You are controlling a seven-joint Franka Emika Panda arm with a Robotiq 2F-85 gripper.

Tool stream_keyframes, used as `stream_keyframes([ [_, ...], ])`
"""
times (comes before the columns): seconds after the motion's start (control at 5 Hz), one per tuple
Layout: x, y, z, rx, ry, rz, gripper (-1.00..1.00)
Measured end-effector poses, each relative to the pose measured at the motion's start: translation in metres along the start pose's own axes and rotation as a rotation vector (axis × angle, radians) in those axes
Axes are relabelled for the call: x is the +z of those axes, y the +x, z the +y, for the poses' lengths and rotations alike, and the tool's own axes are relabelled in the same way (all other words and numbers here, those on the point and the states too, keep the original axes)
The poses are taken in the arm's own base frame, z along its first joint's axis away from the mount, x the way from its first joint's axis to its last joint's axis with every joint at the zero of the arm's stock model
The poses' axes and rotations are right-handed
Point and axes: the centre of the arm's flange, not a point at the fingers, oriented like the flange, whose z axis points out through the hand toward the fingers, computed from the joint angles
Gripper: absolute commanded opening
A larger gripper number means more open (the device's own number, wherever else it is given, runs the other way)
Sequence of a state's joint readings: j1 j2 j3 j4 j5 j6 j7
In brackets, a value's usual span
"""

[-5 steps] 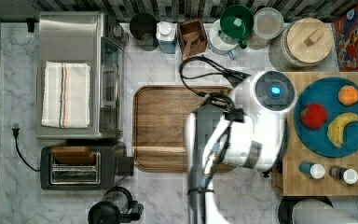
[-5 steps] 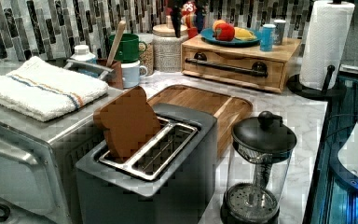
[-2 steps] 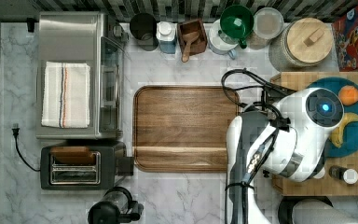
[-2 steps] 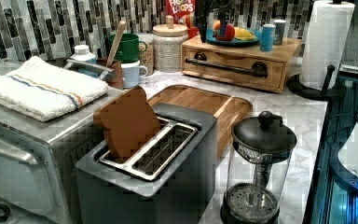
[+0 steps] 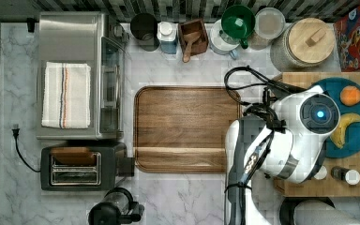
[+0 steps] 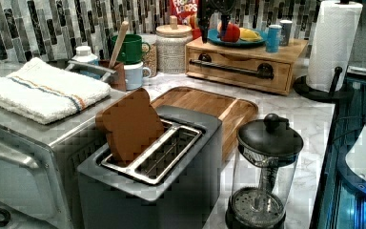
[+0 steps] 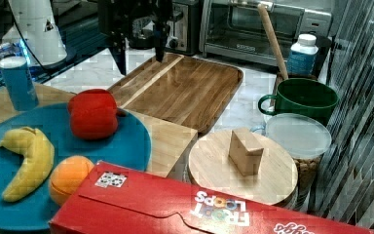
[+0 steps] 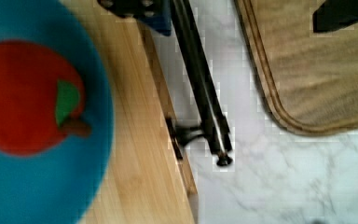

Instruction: Open the drawer.

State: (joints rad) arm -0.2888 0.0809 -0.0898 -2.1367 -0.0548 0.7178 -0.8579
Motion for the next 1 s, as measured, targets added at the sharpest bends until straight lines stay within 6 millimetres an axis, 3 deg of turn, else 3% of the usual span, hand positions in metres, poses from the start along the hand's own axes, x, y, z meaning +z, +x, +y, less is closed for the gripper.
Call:
stream_keyframes([
  [0.4,0.01,0.001,-0.016,-0.107,-0.014,0.03,1.0],
  [0.6,0.022,0.002,-0.015,-0.137,-0.022,0.095,1.0],
  [1.0,0.061,-0.01,0.004,-0.154,-0.012,0.065,1.0],
])
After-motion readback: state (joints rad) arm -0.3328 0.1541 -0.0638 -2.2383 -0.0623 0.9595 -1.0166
